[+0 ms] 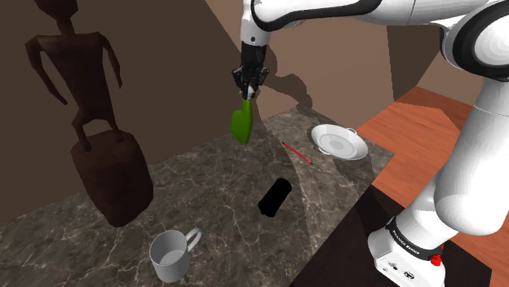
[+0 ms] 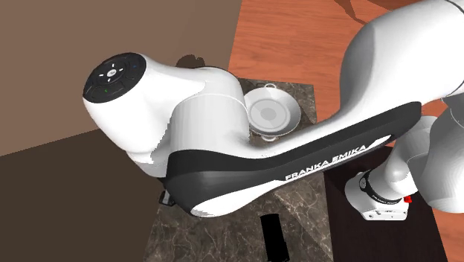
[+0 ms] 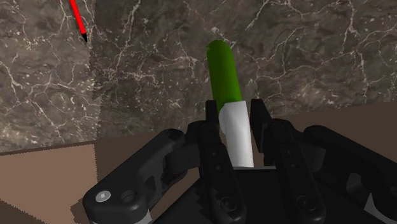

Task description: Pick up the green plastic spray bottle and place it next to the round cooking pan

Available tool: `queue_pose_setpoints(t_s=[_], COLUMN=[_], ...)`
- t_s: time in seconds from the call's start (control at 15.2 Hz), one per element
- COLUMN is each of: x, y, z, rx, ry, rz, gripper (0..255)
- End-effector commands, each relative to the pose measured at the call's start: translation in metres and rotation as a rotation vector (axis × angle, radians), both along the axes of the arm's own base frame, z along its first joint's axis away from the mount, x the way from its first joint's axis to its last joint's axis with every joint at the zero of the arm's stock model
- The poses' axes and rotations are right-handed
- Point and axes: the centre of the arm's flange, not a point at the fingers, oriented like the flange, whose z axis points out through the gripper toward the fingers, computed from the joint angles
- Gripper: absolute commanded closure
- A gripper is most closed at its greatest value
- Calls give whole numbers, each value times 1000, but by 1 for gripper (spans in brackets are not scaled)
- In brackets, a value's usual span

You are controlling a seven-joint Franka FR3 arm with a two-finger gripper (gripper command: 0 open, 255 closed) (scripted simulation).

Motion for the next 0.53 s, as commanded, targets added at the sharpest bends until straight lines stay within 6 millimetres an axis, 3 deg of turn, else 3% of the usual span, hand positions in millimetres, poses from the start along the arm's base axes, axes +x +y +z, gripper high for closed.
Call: queue_pose_setpoints(t_s=[0.0, 0.4, 0.46], x=[0, 0, -9], y=[0, 0, -9], z=[11, 40, 45], rx=[0, 0, 0], ry=[0, 0, 0], rz=[0, 0, 0], gripper=[255, 255, 255])
